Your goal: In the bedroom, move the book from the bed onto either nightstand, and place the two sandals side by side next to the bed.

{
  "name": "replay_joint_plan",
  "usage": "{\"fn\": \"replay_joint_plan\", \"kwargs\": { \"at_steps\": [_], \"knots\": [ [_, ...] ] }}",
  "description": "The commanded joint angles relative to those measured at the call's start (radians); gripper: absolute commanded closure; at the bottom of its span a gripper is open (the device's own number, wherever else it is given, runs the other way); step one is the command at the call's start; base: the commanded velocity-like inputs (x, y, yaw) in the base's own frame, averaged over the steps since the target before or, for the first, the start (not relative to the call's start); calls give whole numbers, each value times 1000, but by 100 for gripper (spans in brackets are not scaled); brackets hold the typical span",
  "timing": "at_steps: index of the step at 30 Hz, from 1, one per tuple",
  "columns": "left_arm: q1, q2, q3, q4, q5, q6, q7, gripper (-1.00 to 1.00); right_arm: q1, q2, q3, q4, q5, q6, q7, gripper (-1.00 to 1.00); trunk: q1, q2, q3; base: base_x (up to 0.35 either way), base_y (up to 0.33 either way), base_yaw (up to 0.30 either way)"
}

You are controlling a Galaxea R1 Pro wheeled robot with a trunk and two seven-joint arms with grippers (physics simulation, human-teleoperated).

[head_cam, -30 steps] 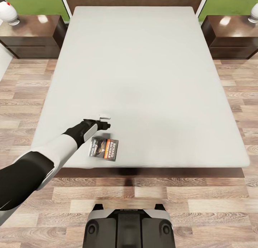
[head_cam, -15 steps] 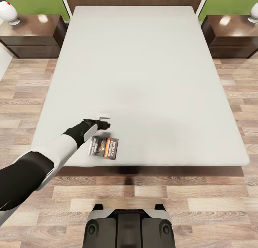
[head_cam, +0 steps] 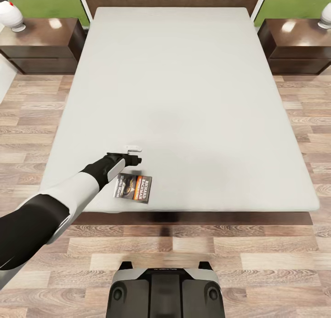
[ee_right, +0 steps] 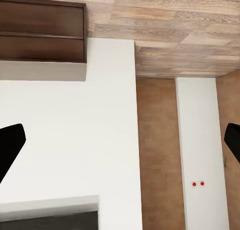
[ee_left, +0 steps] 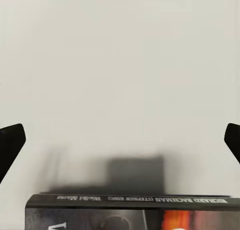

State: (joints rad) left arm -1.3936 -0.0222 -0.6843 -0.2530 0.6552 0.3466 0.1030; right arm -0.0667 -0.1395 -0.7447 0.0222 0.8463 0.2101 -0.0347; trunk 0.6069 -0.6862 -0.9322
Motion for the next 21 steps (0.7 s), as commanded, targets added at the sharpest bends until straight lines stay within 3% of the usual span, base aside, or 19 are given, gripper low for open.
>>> {"fn": "replay_joint_plan", "kwargs": {
  "at_steps": [1, 21],
  "knots": [
    [0, 1, -7, -2, 11, 4, 7, -100, -1, 0, -8, 2, 10, 2, -4, -100, 0, -1, -1, -10, 0, 0],
    [0, 1, -7, -2, 11, 0, 7, -100, -1, -2, -7, 2, 10, 2, -4, -100, 0, -1, -1, -70, 25, 0]
  ]
}}
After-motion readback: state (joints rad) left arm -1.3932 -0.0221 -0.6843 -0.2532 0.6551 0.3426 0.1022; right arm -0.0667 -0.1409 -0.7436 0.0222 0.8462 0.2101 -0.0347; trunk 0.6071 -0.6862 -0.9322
